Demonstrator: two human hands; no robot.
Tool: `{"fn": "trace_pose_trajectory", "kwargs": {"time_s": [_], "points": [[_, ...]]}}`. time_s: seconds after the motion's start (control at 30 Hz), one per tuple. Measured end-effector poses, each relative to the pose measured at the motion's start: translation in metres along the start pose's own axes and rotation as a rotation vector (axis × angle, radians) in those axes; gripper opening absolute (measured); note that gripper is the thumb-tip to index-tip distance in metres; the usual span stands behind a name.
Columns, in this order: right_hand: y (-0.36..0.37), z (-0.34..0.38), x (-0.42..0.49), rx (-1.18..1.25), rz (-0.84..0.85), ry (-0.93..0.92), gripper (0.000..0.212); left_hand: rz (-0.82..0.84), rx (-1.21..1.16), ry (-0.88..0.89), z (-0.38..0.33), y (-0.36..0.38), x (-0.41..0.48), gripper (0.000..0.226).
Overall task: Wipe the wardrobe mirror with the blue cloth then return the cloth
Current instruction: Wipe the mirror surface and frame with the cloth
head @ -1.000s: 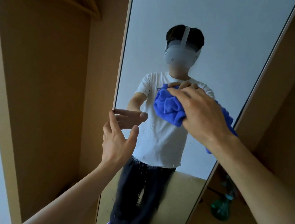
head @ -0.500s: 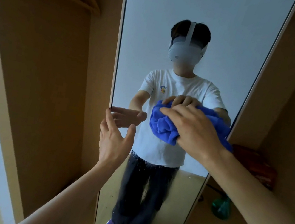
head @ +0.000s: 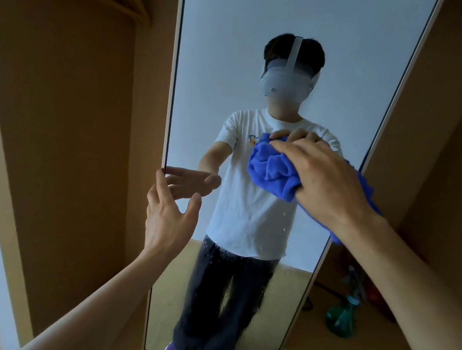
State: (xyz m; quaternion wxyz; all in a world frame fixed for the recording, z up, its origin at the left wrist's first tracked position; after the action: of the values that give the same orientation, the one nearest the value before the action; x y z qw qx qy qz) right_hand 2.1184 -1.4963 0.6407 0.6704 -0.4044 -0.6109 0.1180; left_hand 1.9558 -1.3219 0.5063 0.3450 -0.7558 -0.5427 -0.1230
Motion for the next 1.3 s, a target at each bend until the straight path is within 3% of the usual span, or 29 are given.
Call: {"fn": "trace_pose_trajectory", "kwargs": {"time_s": [0.3, 0.5, 0.7, 0.77, 1.17, 1.3], "points": [[-0.018, -0.007, -0.003, -0.039, -0.064, -0.009, 0.055, -0.031, 0.018, 0.003, 0.002, 0.004, -0.002, 0.085], [0.023, -0.016, -0.037, 0.030, 0.089, -0.038, 0.048, -0.046, 0.021, 0.013, 0.004, 0.007, -0.005, 0.085], [0.021, -0.012, -0.057, -0.005, 0.133, -0.011, 0.058, -0.040, 0.022, 0.007, 0.001, 0.005, -0.007, 0.085], [0.018, -0.014, -0.053, 0.012, 0.143, -0.022, 0.053, -0.034, 0.024, 0.006, 0.001, 0.003, -0.008, 0.084], [-0.028, -0.058, -0.008, -0.017, 0.037, 0.060, 0.061, -0.029, 0.047, 0.005, 0.001, -0.002, -0.008, 0.081], [-0.030, -0.058, -0.013, 0.048, 0.021, 0.037, 0.049, -0.028, 0.051, 0.013, 0.002, -0.003, -0.010, 0.080]]}}
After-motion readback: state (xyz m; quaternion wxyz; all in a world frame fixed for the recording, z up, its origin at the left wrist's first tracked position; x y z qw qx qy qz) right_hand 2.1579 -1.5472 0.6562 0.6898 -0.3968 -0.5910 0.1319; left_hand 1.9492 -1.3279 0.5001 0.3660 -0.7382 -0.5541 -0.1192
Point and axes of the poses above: each hand's wrist, its own x-axis towards the middle knuckle, its own y-axis out of the palm, z = x × y, the point moved 1 cm from there along x, towards the middle knuckle, and after that the axes turned 13 degrees about y, right-handed, at the moved point
